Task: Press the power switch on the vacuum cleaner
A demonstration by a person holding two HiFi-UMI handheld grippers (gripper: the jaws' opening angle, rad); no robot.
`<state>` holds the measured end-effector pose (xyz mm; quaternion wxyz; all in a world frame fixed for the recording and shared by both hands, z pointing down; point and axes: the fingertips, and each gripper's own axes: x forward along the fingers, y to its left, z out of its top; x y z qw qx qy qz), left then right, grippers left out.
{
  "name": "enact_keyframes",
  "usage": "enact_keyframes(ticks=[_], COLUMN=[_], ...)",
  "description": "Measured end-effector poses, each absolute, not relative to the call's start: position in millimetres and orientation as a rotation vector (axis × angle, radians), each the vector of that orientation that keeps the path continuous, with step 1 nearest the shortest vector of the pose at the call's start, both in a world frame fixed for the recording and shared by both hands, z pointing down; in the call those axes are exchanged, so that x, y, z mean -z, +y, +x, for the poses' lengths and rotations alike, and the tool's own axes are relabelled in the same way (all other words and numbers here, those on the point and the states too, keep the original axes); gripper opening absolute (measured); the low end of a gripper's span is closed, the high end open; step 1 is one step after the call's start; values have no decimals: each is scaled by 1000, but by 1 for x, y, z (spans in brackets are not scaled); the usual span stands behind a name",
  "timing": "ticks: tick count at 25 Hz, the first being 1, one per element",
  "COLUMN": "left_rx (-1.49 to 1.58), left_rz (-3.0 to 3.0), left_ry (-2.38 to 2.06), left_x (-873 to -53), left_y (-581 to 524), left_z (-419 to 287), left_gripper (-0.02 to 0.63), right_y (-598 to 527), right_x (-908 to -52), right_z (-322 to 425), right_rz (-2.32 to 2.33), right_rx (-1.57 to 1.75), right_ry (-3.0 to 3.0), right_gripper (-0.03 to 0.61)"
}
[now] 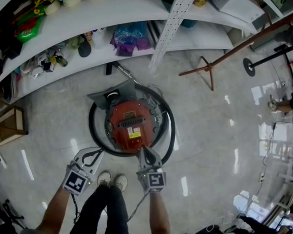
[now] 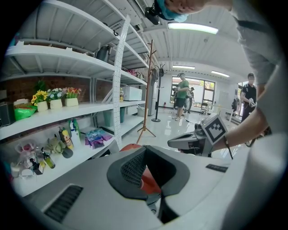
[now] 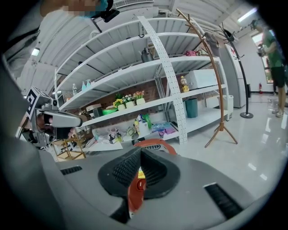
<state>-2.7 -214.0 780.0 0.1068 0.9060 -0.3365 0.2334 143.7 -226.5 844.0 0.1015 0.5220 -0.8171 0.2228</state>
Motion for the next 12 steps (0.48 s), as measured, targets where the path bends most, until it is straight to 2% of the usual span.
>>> enact_keyframes(ticks=[12], left_rx=[-710], left_rz=[2668], left_ry=[-974], left_x=[-789], left_y=[-205], left_z=[-6], left_gripper=[8], right_y=[-240], right_x=[-880], right_z=[142], right_rz=[1553], right_rx=[-701], right_ry=[-2388], right_gripper=[11])
